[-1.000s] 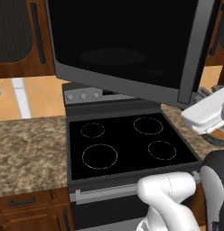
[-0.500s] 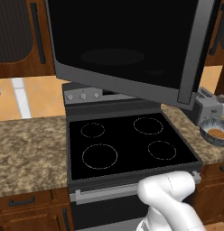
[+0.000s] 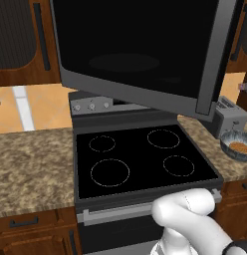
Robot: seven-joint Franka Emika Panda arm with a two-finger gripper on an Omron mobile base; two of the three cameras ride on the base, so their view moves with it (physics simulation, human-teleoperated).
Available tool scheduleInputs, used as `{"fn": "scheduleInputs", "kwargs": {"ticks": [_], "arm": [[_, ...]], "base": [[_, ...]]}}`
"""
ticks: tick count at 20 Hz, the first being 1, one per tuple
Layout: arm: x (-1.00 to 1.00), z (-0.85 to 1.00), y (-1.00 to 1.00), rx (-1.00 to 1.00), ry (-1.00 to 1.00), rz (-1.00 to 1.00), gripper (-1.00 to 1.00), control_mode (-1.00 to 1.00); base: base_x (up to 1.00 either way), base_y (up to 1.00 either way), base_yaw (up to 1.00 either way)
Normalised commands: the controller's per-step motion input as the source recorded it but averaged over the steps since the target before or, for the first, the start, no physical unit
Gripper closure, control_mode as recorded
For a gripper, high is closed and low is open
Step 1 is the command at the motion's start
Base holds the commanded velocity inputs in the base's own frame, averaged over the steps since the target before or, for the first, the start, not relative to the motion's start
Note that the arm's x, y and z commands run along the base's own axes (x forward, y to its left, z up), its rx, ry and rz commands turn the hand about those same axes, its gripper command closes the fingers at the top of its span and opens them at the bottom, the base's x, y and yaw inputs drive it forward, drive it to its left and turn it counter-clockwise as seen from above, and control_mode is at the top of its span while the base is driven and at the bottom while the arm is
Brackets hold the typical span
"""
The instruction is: Open the microwave, place the bowl with waffle inside the microwave, then close the microwave door and turn it on.
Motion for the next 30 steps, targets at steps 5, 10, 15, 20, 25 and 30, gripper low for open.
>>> {"fn": "scheduleInputs", "kwargs": {"ticks": [5,10,15,20,25,30], "arm": [[0.88,-0.19,0.00,0.18,0.41,0.10,-1.00,-1.00],[0.54,-0.14,0.04,0.28,0.17,0.05,-1.00,-1.00],[0.18,-0.05,0.19,0.32,0.08,0.00,-1.00,-1.00],[0.08,0.01,0.72,0.07,0.18,0.00,-1.00,-1.00],[0.26,0.04,0.46,0.03,0.28,0.00,-1.00,-1.00],[-0.27,0.14,0.23,0.06,0.04,0.08,-1.00,-1.00]], "base": [[0.00,0.00,0.00],[0.00,0.00,0.00],[0.00,0.00,0.00],[0.00,0.00,0.00],[0.00,0.00,0.00],[0.00,0.00,0.00]]}}
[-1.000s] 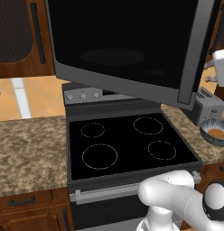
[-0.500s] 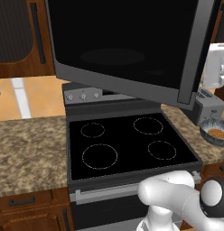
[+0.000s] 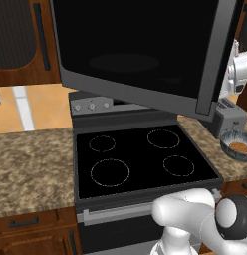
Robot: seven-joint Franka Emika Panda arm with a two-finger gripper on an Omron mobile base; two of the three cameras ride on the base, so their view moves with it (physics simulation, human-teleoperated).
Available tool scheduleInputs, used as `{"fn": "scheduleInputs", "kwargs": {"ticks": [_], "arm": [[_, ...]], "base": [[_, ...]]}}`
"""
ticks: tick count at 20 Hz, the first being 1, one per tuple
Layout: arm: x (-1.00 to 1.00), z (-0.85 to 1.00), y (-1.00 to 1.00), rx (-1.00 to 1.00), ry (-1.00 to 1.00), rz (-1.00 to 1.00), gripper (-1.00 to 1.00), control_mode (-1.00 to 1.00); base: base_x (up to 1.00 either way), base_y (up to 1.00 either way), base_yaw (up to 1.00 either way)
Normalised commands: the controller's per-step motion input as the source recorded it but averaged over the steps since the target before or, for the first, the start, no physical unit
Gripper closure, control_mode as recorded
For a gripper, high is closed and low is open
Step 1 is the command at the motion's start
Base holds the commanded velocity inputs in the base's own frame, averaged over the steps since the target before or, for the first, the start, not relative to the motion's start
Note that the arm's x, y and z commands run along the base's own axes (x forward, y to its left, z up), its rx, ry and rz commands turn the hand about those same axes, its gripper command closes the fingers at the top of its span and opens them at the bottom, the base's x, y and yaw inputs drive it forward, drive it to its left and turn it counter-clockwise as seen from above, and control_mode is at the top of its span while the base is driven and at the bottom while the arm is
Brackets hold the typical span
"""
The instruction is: Open the microwave, place the bowl with waffle inside the microwave, then close the microwave door and turn it on.
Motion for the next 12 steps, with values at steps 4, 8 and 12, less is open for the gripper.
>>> {"fn": "scheduleInputs", "kwargs": {"ticks": [4,8,12], "arm": [[-0.89,0.19,0.36,0.02,0.00,0.24,-1.00,-1.00],[-0.70,0.07,0.86,0.00,-0.01,0.21,-1.00,-1.00],[-0.72,0.00,0.86,0.00,-0.05,0.21,-1.00,-1.00]], "base": [[0.00,0.00,0.00],[0.00,0.00,0.00],[0.00,0.00,0.00]]}}
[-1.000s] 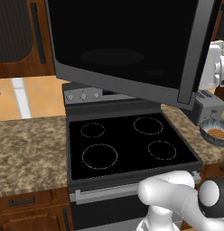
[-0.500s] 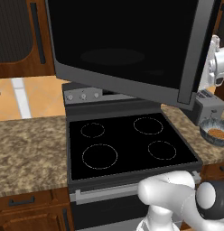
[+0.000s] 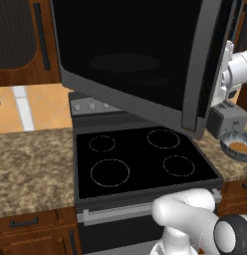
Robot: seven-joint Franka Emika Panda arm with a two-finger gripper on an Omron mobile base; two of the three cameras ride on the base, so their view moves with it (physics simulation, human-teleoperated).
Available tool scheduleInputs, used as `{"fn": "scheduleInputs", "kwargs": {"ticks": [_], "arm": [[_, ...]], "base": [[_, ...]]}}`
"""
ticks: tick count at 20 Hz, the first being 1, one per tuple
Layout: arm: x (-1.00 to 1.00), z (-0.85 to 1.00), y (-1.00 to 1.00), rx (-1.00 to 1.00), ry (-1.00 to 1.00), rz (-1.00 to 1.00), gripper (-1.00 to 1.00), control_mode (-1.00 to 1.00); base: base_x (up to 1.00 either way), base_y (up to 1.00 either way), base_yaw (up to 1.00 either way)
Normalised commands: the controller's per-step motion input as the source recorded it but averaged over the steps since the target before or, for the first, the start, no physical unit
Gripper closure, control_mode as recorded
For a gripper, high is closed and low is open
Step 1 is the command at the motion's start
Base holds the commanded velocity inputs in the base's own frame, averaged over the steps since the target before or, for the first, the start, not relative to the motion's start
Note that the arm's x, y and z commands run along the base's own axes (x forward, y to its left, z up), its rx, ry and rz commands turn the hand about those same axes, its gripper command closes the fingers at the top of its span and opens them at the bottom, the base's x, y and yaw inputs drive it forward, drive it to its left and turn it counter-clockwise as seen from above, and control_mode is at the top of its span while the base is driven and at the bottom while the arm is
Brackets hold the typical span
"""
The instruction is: Open the microwave, place the bowl with waffle inside the microwave, then close the microwave door and turn it on.
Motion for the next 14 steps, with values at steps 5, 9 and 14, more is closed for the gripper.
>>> {"fn": "scheduleInputs", "kwargs": {"ticks": [5,9,14], "arm": [[-0.66,0.00,0.96,0.00,-0.04,0.13,-1.00,-1.00],[-0.51,-0.02,0.98,-0.01,-0.05,0.04,-1.00,-1.00],[-0.12,-0.13,0.64,-0.08,0.00,0.00,-1.00,-1.00]], "base": [[0.00,0.00,0.00],[0.00,0.00,0.00],[0.00,0.00,0.00]]}}
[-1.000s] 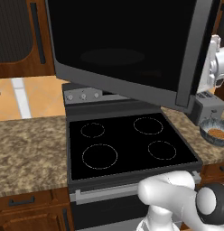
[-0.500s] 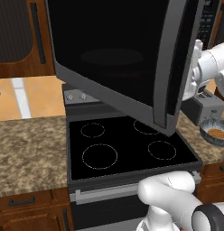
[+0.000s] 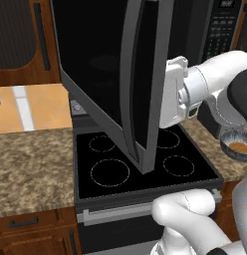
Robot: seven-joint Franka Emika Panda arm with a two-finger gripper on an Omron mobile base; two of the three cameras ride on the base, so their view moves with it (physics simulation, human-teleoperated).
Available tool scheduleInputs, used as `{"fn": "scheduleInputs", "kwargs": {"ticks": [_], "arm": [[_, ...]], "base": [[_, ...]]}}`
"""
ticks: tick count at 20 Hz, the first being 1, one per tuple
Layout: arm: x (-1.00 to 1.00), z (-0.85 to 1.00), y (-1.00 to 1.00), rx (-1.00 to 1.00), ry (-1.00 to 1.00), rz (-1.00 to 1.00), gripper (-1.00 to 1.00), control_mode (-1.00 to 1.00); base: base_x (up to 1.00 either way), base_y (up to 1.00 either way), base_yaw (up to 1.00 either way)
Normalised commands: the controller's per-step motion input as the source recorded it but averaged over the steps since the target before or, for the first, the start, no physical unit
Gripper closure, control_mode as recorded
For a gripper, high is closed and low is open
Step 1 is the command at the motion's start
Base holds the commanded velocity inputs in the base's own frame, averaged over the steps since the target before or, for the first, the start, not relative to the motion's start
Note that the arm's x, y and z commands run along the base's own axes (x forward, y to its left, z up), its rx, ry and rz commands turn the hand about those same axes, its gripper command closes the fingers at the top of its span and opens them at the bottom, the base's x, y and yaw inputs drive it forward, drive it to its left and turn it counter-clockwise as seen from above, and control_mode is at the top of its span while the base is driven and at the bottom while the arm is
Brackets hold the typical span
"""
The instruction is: Open the microwave, place the bowl with waffle inside the microwave, then close the microwave door and turn it on.
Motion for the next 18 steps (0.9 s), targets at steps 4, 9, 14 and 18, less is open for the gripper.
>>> {"fn": "scheduleInputs", "kwargs": {"ticks": [4,9,14,18], "arm": [[0.00,-0.04,0.23,-0.02,0.01,-0.03,-1.00,-1.00],[0.06,0.00,-0.20,-0.06,0.03,-0.02,-1.00,-1.00],[0.18,0.00,-0.63,-0.22,0.04,-0.02,-1.00,-1.00],[0.54,-0.22,-0.97,-0.26,-0.03,0.00,-1.00,-1.00]], "base": [[0.00,0.00,0.00],[0.00,0.00,0.00],[0.00,0.00,0.00],[0.00,0.00,0.00]]}}
